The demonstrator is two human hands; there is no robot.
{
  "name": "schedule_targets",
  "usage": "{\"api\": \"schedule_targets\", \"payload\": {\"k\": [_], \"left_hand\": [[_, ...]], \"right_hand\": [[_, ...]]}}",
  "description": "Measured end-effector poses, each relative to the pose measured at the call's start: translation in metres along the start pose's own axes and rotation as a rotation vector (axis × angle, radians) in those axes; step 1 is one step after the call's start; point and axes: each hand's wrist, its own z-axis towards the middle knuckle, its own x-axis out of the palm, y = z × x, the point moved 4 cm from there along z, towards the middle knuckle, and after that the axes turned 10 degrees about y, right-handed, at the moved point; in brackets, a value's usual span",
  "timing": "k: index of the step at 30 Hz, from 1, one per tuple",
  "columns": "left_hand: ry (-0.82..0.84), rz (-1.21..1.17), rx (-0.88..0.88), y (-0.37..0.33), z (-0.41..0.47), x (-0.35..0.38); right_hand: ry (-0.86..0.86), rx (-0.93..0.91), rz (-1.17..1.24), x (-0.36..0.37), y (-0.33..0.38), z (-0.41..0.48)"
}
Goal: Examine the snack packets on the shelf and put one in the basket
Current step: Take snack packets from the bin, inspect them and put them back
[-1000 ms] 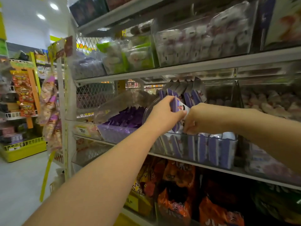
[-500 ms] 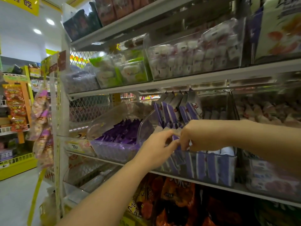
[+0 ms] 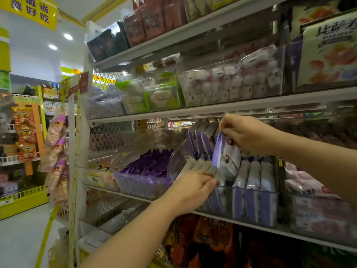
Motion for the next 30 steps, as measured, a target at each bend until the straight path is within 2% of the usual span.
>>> {"api": "schedule_targets", "payload": {"k": [4,7,9,11,13,16,19,23,26,30], "left_hand": [[-0.065,-0.237,-0.044,-0.004,-0.017,-0.009],[-0.243,-0.543,-0.082,-0.007,-0.034,-0.026],[-0.266,-0.806,-0.101,-0.009,-0.046,-0.031],[-0.221,-1.065,-0.158,-0.007,-0.060,-0.030],[-0.160,-1.297,-0.170,-0.001,-0.075,-0.026],[-0.186,-1.493,-0.141,0.015,-0.101,-0.024],[-0.299,-1.531,-0.164,0.039,-0.125,-0.017],[-0.380,-1.331,-0.256,0.072,-0.164,0.005],[-0.334,-1.216,-0.317,0.093,-0.198,0.029],[-0.146,-1.130,-0.353,0.120,-0.235,0.066]], "right_hand": [[-0.192,-0.038,0.019,-0.011,0.022,-0.017],[-0.394,-0.140,-0.035,-0.011,0.045,-0.035],[-0.491,-0.210,-0.011,-0.005,0.061,-0.046],[-0.483,-0.256,0.074,0.008,0.074,-0.054],[-0.402,-0.289,0.200,0.030,0.084,-0.057],[-0.270,-0.323,0.328,0.069,0.097,-0.063],[-0.128,-0.319,0.415,0.112,0.105,-0.067],[-0.062,-0.285,0.603,0.170,0.117,-0.073],[0.014,-0.154,0.801,0.220,0.125,-0.075],[0.146,0.080,1.170,0.283,0.132,-0.073]]}}
